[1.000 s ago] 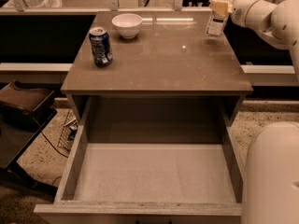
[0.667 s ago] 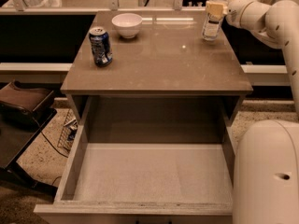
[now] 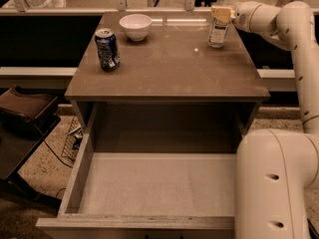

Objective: Pick blue plastic bottle from top drawer and place on counter

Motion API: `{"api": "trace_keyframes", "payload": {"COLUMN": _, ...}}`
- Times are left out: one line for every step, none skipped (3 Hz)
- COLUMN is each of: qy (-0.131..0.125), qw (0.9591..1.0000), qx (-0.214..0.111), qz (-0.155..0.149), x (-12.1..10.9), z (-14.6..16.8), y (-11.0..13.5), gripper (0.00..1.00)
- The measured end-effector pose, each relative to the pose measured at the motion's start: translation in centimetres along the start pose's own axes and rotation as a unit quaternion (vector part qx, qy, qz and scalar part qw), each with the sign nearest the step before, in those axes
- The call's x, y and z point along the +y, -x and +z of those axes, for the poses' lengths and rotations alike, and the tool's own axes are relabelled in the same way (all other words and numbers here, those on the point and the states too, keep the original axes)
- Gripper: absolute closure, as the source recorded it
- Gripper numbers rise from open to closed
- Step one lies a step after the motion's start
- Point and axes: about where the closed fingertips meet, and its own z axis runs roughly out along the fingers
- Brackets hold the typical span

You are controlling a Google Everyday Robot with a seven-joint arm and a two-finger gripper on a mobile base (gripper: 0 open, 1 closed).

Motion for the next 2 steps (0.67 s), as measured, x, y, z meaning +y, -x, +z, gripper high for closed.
{"api": "trace_keyframes", "payload": {"qy": 0.023, "qw": 0.9996, "qx": 0.009, "qz": 0.012, "x": 1.11, "z": 0.79, "y": -0.75, "gripper": 1.00}}
{"api": "trace_keyframes", "payload": {"qy": 0.025, "qw": 0.9996, "qx": 0.009, "qz": 0.012, "x": 1.24, "z": 0.83, "y": -0.70, "gripper": 0.82}}
